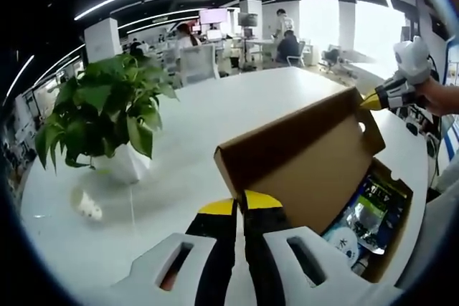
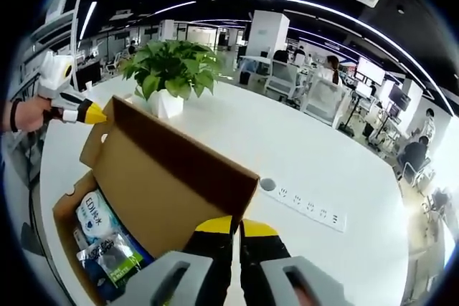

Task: Operate the shoe box by opening the lid, removing the specified soft item, and placing it in the target area until the item is outside and the box remains undamaged.

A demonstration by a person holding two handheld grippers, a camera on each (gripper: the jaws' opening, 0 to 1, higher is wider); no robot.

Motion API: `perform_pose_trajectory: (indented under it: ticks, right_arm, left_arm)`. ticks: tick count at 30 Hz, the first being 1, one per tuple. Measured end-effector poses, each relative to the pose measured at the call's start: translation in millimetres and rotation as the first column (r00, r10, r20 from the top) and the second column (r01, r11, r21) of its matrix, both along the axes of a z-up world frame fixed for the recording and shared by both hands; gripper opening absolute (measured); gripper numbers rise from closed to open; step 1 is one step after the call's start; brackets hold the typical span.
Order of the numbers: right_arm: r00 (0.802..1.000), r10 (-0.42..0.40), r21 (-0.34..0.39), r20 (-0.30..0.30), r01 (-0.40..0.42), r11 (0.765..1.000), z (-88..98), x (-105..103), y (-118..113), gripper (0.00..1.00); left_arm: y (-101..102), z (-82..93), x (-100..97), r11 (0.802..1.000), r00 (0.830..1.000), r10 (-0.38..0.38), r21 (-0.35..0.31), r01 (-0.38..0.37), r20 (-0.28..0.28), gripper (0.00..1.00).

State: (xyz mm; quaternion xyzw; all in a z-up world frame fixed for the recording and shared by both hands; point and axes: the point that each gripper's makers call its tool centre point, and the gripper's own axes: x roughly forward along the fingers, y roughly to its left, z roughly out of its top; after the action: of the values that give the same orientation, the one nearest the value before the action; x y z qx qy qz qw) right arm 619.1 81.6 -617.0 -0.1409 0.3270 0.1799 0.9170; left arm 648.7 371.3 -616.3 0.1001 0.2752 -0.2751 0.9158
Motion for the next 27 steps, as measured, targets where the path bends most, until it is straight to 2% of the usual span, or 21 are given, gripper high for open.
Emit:
perform_pose_trajectory:
  ticks: [23, 27]
  right_arm:
    - [0.999, -0.008, -0.014, -0.045, 0.008, 1.000, -19.2, 14.2, -0.9, 0.00]
    - [0.998, -0.031, -0.001, -0.054, 0.031, 1.000, -23.1, 16.2, -1.7, 0.00]
  left_arm:
    - [-1.3, -17.5, 15.6, 1.000, 0.999, 0.012, 0.027, -0.011, -0.030, 0.00]
    - [-1.6, -21.0, 18.8, 0.999, 0.999, 0.025, 0.031, -0.024, -0.038, 0.00]
